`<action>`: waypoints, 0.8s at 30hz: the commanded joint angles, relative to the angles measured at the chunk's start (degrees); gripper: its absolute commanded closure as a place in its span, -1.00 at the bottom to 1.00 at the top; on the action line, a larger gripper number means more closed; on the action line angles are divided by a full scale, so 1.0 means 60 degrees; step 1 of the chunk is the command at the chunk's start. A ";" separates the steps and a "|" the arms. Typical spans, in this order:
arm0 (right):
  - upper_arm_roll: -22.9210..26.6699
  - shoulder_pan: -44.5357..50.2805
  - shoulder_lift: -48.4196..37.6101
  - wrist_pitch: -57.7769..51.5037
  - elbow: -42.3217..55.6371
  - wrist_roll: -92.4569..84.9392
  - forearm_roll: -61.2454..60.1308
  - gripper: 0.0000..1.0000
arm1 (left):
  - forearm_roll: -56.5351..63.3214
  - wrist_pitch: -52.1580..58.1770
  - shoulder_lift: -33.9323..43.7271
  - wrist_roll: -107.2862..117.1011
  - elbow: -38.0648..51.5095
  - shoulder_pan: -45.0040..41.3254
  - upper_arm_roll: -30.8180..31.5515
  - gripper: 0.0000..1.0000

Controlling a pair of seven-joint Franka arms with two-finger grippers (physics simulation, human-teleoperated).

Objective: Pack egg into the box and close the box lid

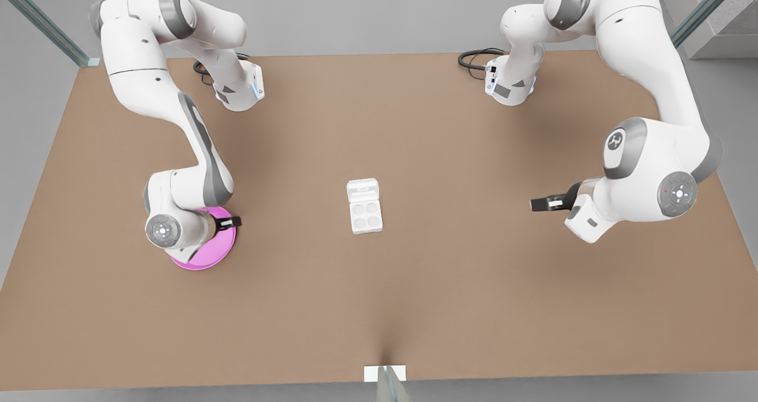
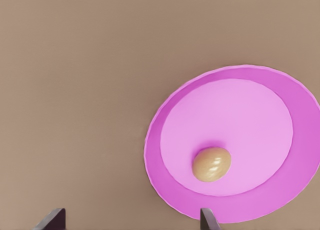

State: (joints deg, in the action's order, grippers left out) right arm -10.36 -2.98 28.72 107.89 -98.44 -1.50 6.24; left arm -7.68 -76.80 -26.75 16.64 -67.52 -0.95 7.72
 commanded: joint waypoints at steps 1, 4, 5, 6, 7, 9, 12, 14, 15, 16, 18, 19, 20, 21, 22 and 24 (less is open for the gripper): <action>-0.0016 -0.0178 0.0354 0.2056 -0.0059 0.0002 0.0323 -1.00 | 0.0034 0.0114 0.0005 -0.0855 0.0003 -0.0032 0.0003 -1.00; -0.0558 -0.0823 0.0004 0.3931 -0.1142 -0.0057 0.0880 -1.00 | 0.0034 0.0129 0.0005 -0.0840 -0.0011 -0.0076 0.0003 -1.00; -0.0631 -0.0720 -0.0962 0.4122 -0.2079 -0.0042 0.0865 -1.00 | 0.0049 0.0158 0.0019 -0.0840 -0.0011 -0.0076 0.0003 -1.00; -0.0807 -0.0705 -0.1915 0.4342 -0.3031 -0.0013 0.0821 -1.00 | 0.0049 0.0173 0.0005 -0.0840 -0.0011 -0.0076 0.0003 -1.00; -0.1056 -0.0705 -0.2546 0.4284 -0.3589 0.0148 0.0704 -1.00 | 0.0049 0.0188 0.0019 -0.0825 -0.0026 -0.0105 0.0003 -1.00; -0.1056 -0.0866 -0.2121 0.4884 -0.3867 0.0178 0.0865 -1.00 | 0.0049 0.0217 0.0034 -0.0840 -0.0026 -0.0076 0.0003 -1.00; -0.1012 -0.0910 -0.1960 0.6012 -0.4585 0.0221 0.0924 -1.00 | 0.0049 0.0217 0.0034 -0.0840 -0.0011 -0.0091 0.0003 -1.00; -0.1012 -0.1042 -0.1931 0.6115 -0.4805 0.0221 0.1070 -1.00 | 0.0049 0.0217 0.0034 -0.0825 -0.0011 -0.0091 0.0003 -1.00; -0.1071 -0.1757 -0.1989 0.6203 -0.4805 0.0163 0.1333 -1.00 | 0.0049 0.0217 0.0020 -0.0825 -0.0026 -0.0105 0.0003 -1.00; -0.1130 -0.2287 -0.2092 0.6129 -0.4805 -0.0115 0.1539 -1.00 | 0.0049 0.0217 0.0019 -0.0825 -0.0026 -0.0091 0.0003 -1.00; -0.1144 -0.2653 -0.2150 0.6071 -0.4922 -0.0232 0.1700 -1.00 | 0.0049 0.0217 0.0019 -0.0825 -0.0026 -0.0120 0.0003 -1.00; -0.1656 -0.3137 -0.2121 0.6056 -0.4951 -0.0467 0.1700 -1.00 | 0.0049 0.0217 0.0019 -0.0825 -0.0026 -0.0120 0.0003 -1.00; -0.1672 -0.3122 -0.2106 0.6056 -0.4951 -0.0452 0.1700 -1.00 | 0.0049 0.0217 0.0034 -0.0825 -0.0041 -0.0106 0.0003 -1.00; -0.1672 -0.3122 -0.2019 0.6115 -0.4937 -0.0438 0.1700 -1.00 | 0.0049 0.0217 0.0019 -0.0825 -0.0026 -0.0120 0.0003 -1.00; -0.1672 -0.3137 -0.1946 0.6144 -0.4937 -0.0438 0.1700 -1.00 | 0.0049 0.0217 0.0019 -0.0811 -0.0041 -0.0164 0.0003 -1.00; -0.1672 -0.3108 -0.1945 0.6144 -0.4937 -0.0438 0.1700 -1.00 | 0.0049 0.0217 0.0019 -0.0811 -0.0041 -0.0179 0.0003 -1.00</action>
State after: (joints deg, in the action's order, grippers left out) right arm -20.33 -21.62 17.00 143.18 -128.08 -1.91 16.23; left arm -7.41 -75.57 -26.67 13.00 -67.91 -1.95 7.72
